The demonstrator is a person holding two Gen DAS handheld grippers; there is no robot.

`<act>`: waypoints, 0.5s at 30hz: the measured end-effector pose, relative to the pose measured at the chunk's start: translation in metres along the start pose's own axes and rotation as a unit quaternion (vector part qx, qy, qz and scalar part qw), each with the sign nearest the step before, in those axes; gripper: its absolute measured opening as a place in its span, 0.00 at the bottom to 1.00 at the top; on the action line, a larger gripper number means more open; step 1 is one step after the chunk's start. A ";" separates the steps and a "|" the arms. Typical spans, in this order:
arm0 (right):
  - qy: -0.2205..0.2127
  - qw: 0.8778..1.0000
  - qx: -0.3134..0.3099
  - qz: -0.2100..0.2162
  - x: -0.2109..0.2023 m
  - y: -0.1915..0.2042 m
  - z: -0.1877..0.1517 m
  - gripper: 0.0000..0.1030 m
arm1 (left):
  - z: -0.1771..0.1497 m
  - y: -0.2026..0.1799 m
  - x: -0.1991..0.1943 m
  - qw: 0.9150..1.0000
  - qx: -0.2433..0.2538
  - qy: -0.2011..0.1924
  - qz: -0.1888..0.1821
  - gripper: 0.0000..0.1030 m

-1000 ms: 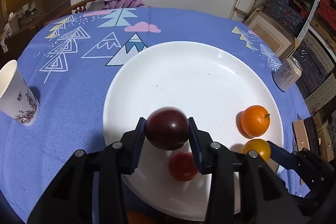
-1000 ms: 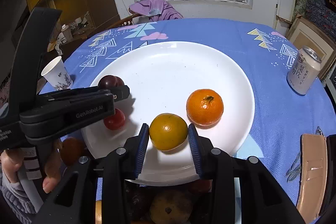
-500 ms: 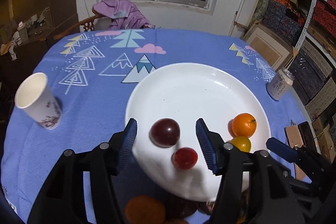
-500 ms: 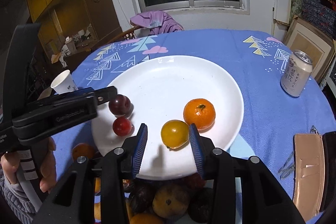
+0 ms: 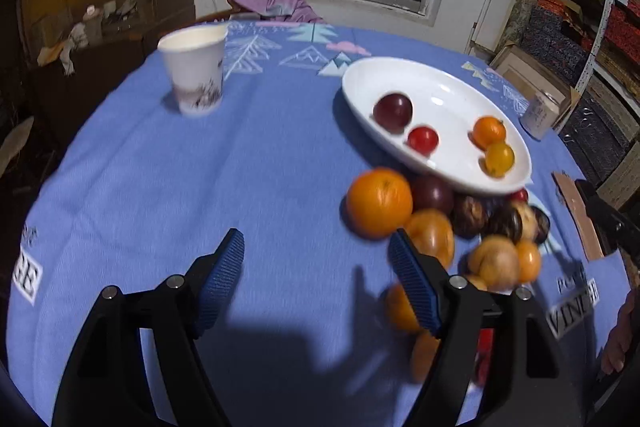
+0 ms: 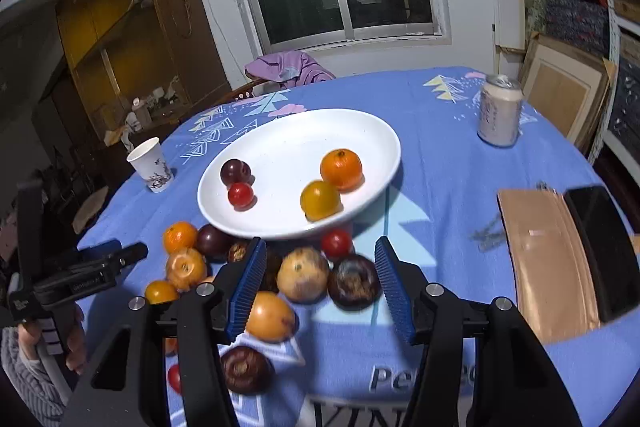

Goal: Organize fruits
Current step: 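Lower the plum and yellow tomato onto the plate and open both tools, then grasp the striped pale fruit with the left tool while the right tool grasps the dark brown fruit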

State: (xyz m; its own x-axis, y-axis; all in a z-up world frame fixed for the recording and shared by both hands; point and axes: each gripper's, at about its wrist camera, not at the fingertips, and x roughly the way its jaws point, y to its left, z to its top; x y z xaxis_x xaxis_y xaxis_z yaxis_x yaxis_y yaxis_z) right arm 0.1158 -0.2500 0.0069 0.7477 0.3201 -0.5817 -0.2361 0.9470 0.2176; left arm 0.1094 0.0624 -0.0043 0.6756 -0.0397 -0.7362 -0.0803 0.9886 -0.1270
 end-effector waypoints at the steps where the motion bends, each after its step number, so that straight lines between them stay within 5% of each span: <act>1: 0.000 1.000 0.004 0.002 -0.004 -0.003 -0.006 0.57 | -0.010 0.000 -0.005 1.000 0.003 0.001 -0.005 0.71; 9: 0.008 1.000 -0.002 0.005 -0.011 -0.001 -0.027 0.58 | -0.051 -0.039 -0.040 0.995 0.088 -0.034 -0.042 0.79; 15: 0.013 1.000 0.007 0.009 -0.009 -0.005 -0.026 0.58 | -0.058 -0.060 -0.032 0.990 0.133 -0.012 -0.048 0.79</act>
State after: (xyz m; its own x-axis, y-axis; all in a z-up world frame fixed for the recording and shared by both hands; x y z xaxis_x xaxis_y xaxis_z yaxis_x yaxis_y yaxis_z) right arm 0.0941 -0.2572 -0.0098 0.7270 0.3372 -0.5982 -0.2396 0.9409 0.2393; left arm 0.0501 -0.0039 -0.0124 0.6877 -0.1342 -0.7134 0.1783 0.9839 -0.0132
